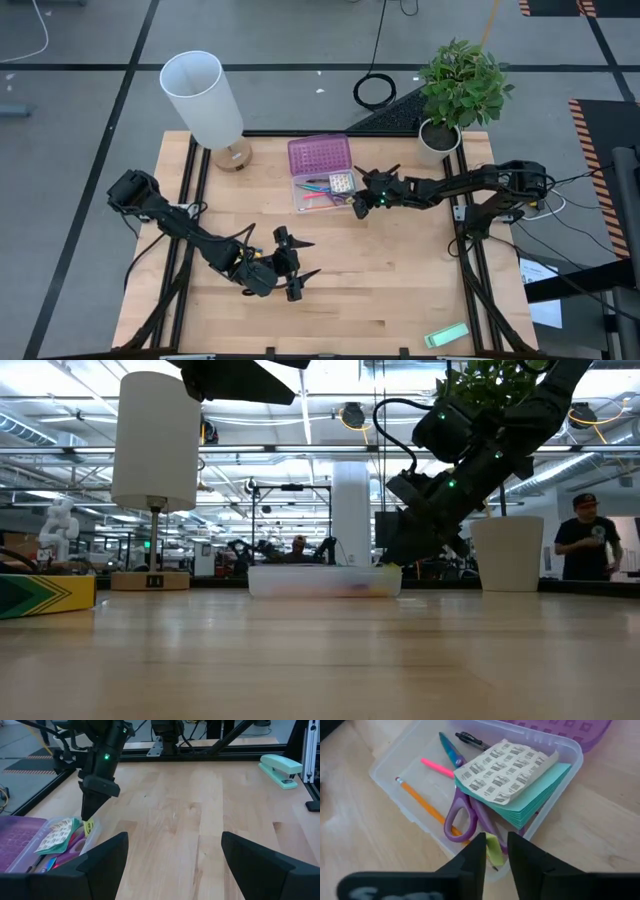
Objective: Pack school essentials
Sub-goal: Put the yellow crayon box into the purple supply box
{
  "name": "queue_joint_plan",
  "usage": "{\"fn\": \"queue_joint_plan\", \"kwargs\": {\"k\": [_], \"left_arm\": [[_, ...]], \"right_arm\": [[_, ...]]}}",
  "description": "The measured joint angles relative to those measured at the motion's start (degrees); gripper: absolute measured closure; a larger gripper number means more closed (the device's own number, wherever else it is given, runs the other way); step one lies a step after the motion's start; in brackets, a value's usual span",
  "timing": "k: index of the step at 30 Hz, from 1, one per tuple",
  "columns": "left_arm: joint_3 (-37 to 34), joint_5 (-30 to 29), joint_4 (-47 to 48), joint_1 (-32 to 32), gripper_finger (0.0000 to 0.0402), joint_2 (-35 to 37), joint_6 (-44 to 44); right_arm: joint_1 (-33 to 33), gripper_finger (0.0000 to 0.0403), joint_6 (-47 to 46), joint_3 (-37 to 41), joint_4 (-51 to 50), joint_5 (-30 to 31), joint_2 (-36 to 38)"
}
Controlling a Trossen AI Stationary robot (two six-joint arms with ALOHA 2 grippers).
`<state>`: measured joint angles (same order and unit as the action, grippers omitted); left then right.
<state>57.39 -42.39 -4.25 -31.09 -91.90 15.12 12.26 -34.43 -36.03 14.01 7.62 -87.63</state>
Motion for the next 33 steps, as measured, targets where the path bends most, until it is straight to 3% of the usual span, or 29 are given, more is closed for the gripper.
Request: {"fn": "queue_joint_plan", "kwargs": {"k": [9,29,33], "left_arm": [[0.0,-0.02,-0.02,0.0,0.0078,0.0,-0.24],[0.0,-0.02,-0.22,0.0,0.0078,0.0,-0.38],[0.0,-0.02,-0.24,0.0,0.0078,0.0,-0.38]], "right_arm": [[-0.01,0.0397,2.15,0.02,1.61,-0.4,-0.05],[-2.18,0.04,-5.42,0.04,13.99,-1.43,-0.05],[-3.41,0.04,-7.35,0.04,14.21,2.65,-0.4]]}}
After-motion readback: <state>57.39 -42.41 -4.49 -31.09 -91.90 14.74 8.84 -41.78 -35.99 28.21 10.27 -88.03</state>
